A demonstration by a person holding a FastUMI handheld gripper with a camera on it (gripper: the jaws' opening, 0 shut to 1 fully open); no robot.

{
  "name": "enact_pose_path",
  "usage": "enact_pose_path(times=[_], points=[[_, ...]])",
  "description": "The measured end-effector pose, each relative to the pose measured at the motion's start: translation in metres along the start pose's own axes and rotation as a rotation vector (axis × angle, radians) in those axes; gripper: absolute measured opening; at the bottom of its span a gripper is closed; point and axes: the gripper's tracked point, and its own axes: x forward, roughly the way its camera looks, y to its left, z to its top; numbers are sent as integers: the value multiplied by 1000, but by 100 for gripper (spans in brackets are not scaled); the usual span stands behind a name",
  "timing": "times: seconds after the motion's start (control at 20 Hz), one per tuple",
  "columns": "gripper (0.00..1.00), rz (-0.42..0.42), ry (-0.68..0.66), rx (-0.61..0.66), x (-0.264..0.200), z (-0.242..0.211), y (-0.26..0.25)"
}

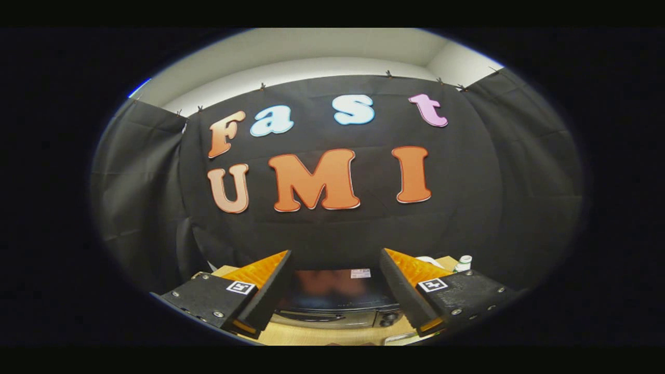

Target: Open the toaster oven, put the food inside, and close the toaster oven door.

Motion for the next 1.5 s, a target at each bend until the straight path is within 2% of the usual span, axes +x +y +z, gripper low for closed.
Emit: enact_pose_path(times=[0.25, 0.5, 0.7, 1.05, 1.35, 1.5], points=[[98, 7, 38, -4, 0, -14, 6], [98, 15, 20, -34, 2, -14, 14], [98, 17, 83, -40, 3, -46, 21], [98, 51, 318, -45, 6, -139, 44], [98, -15, 454, -31, 22, -189, 45], [99, -50, 434, -75, 28, -195, 43]])
